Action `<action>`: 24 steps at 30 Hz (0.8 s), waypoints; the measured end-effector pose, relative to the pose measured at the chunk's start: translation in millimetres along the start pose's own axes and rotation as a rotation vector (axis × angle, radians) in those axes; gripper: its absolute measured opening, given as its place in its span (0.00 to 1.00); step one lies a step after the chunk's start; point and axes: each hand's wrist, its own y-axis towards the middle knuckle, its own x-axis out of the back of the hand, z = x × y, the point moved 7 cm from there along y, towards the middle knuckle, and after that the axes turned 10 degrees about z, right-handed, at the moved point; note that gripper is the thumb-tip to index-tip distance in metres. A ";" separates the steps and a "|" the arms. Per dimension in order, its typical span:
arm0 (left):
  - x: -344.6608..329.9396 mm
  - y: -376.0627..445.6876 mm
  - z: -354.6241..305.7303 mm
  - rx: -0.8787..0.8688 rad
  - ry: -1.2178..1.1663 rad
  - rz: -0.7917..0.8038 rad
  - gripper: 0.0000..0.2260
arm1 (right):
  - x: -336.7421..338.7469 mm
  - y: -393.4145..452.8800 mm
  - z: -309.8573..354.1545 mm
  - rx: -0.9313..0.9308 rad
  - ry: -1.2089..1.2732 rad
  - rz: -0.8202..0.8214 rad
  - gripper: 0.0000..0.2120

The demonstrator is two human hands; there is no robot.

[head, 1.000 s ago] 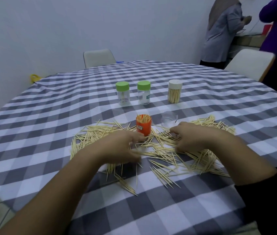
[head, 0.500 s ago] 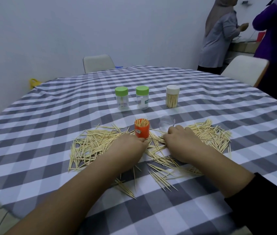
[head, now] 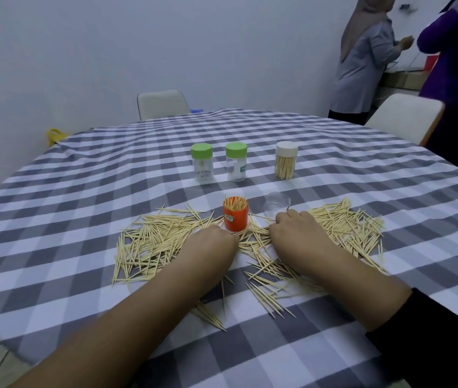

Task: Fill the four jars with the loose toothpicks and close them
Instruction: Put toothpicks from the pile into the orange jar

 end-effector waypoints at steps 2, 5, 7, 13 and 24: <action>0.6 -2.0 0.4 0.035 0.009 0.019 0.18 | 0.8 -0.3 3.1 -0.009 -0.002 -0.014 0.13; 4.8 -5.3 0.6 0.079 -0.001 0.009 0.17 | 1.8 1.6 6.2 -0.038 0.015 -0.048 0.12; 9.3 -8.6 1.4 0.088 -0.006 -0.028 0.17 | 2.7 2.0 5.9 -0.057 0.037 -0.071 0.11; 7.6 -10.9 14.0 0.092 -0.144 -0.075 0.20 | 5.0 2.0 -3.9 -0.088 0.119 -0.065 0.10; 46.5 -3.0 65.4 0.135 -1.022 -0.290 0.10 | 34.0 30.7 -40.2 -0.127 1.087 -0.112 0.08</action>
